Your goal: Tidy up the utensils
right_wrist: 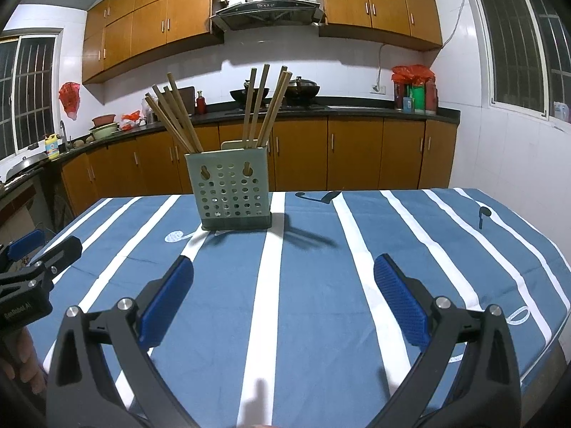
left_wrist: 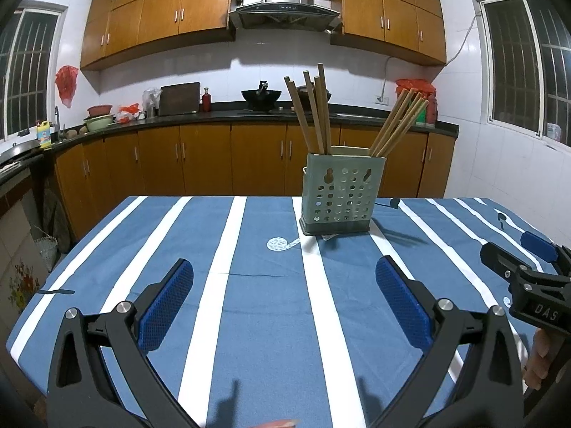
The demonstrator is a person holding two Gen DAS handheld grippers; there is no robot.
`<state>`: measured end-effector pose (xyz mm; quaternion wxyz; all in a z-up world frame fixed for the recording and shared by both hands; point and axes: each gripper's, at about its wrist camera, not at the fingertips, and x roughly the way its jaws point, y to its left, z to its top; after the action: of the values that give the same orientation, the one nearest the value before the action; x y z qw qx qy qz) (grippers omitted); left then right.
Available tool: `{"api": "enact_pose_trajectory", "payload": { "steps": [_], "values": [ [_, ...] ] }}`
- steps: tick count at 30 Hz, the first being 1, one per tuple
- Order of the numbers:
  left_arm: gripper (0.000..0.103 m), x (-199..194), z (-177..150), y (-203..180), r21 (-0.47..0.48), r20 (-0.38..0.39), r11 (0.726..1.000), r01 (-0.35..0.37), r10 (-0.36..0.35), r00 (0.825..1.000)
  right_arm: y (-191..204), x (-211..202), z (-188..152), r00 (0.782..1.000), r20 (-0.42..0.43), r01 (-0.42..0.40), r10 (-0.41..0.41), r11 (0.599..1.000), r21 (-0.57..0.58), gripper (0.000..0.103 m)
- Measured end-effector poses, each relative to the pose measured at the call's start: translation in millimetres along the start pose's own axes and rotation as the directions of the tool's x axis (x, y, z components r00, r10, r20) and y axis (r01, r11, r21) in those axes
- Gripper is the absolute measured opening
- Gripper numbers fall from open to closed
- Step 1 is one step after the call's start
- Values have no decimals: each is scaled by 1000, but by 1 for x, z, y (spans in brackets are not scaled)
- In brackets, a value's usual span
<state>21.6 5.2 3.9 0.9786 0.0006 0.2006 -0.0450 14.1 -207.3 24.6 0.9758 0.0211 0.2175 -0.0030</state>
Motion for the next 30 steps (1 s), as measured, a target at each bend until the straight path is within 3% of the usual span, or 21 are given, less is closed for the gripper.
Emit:
{"api": "enact_pose_trajectory", "payload": {
  "steps": [30],
  "values": [
    [101,0,0,-3,4,-1,1000,2,-2,1000,2,4,-3,1000,-5,-1,1,1000,3,99]
  ]
}}
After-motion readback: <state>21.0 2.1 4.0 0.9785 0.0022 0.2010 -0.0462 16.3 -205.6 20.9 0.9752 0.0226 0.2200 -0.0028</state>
